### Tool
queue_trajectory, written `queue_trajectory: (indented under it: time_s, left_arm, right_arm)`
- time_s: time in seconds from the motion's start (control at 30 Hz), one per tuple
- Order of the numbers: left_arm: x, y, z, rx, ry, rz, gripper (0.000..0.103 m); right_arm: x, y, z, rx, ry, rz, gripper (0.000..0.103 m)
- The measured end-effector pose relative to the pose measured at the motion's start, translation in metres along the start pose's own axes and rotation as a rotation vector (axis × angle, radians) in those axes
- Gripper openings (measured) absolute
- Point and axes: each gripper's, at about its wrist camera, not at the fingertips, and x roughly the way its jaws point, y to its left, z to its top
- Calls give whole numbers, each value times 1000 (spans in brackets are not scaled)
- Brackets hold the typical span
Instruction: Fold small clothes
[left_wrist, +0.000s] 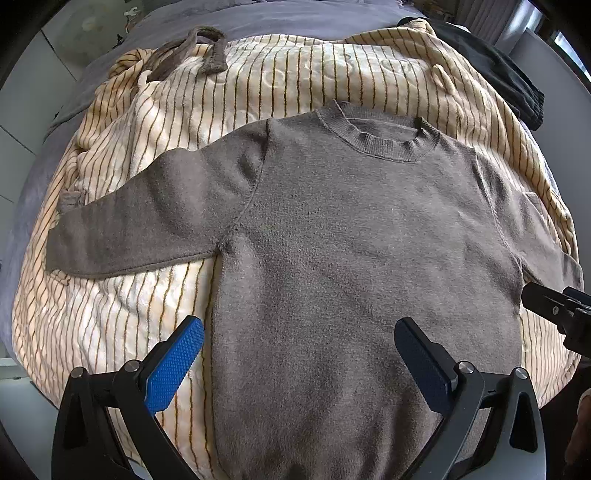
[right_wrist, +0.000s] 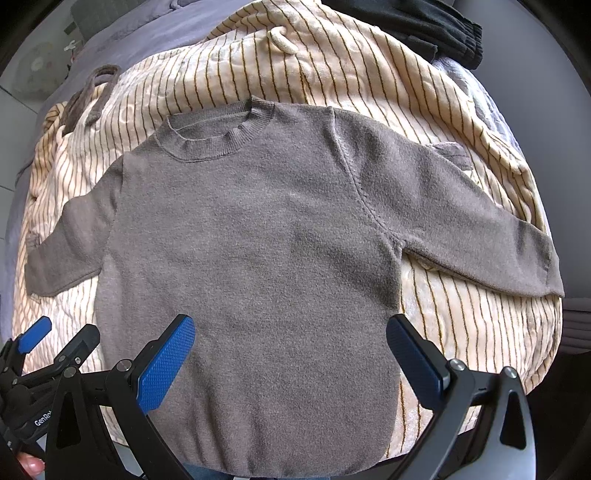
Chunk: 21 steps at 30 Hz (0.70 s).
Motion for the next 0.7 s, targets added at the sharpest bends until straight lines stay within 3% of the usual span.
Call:
queue_trajectory:
  time_s: [0.7]
  left_arm:
    - [1,5,-1,-18,7,4,103]
  right_arm:
    - [-5,5,0,-21,-28,-41,103]
